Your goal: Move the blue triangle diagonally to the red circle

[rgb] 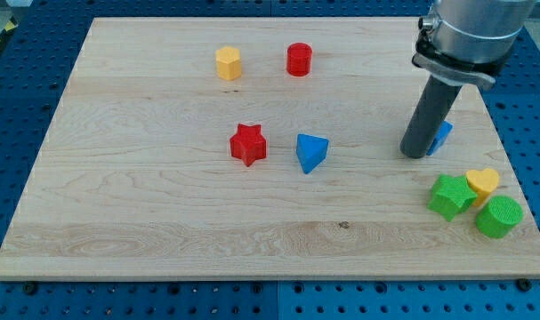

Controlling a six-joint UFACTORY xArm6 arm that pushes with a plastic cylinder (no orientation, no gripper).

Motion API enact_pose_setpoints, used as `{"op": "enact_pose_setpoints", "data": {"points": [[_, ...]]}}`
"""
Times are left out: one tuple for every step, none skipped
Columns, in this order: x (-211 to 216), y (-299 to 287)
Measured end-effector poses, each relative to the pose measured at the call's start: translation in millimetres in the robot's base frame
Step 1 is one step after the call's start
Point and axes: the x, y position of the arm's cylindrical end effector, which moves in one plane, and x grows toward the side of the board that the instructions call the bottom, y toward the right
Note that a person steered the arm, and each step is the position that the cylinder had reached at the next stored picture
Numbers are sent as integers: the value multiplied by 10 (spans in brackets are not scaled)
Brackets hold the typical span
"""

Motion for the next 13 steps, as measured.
{"op": "enact_pose_setpoints", "data": {"points": [[-135,202],[-206,360],[-235,403],[-93,30],[241,-408],[560,-752],[636,-1411],[443,-1927],[351,-1953],[234,-1728],[227,-1376],[217,-1107],[72,-1058]]}}
